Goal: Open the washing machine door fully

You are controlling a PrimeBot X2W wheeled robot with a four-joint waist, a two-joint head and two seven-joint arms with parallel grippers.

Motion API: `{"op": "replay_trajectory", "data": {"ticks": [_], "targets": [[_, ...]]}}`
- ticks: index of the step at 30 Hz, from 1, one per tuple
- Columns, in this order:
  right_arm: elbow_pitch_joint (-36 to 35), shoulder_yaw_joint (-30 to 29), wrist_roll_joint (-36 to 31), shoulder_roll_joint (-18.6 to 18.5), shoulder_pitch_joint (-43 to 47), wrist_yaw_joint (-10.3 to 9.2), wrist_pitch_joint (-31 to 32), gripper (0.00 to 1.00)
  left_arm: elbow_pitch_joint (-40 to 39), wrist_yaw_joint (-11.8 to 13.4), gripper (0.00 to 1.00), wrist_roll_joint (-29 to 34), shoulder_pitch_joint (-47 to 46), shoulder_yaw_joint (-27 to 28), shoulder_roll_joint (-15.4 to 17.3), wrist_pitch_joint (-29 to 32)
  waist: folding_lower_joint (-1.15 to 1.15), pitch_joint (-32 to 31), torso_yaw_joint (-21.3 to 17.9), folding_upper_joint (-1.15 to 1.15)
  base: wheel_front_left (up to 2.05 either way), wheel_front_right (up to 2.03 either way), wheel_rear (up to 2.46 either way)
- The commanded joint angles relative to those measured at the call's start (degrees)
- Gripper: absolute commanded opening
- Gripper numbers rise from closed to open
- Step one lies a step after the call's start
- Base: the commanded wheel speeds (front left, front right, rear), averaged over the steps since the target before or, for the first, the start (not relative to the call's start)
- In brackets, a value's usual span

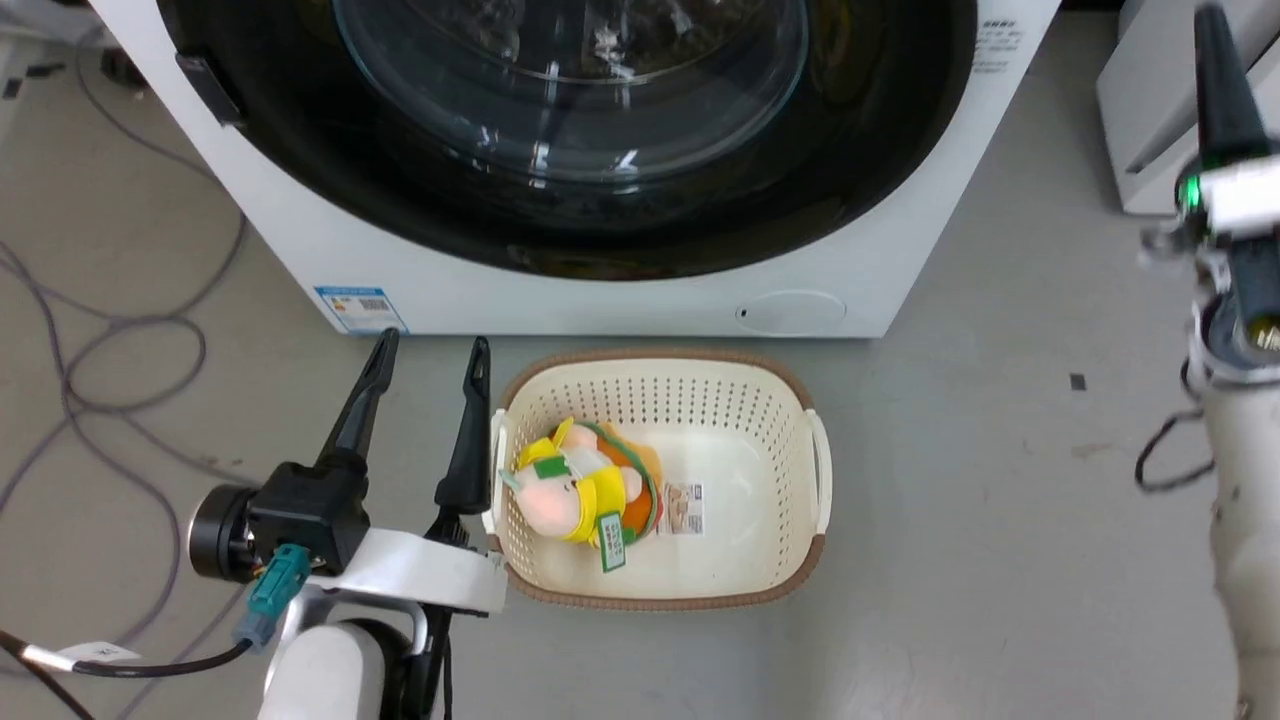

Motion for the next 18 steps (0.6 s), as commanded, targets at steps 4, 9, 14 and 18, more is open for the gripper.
{"op": "replay_trajectory", "data": {"ticks": [4, 9, 14, 18], "targets": [[5.3, 3.6, 3.3, -2.1, -8.3, 0.04, 2.5, 0.00, -1.0, -0.6, 1.00, -0.4, -1.9, -0.3, 0.0, -1.0, -0.01, 2.1, 0.3, 0.00, 0.00, 0.00, 0.00], [10.8, 8.3, 5.4, -3.4, -16.1, 0.04, 7.4, 0.00, -1.8, -1.0, 1.00, -0.6, -2.9, -0.4, 0.0, -1.6, -0.01, 4.0, 0.5, 0.00, 0.00, 0.00, 0.00], [15.6, 13.3, 6.9, -4.2, -23.0, 0.05, 13.6, 0.00, -2.3, -1.3, 1.00, -1.0, -3.6, -0.5, 0.0, -2.2, -0.01, 5.4, 0.6, 0.00, 0.00, 0.00, 0.00], [18.4, 16.9, 8.1, -5.1, -27.8, 0.05, 18.4, 0.00, -2.7, -1.5, 1.00, -1.2, -4.1, -0.5, 0.0, -2.6, -0.01, 6.5, 0.7, 0.00, 0.00, 0.00, 0.00]]}}
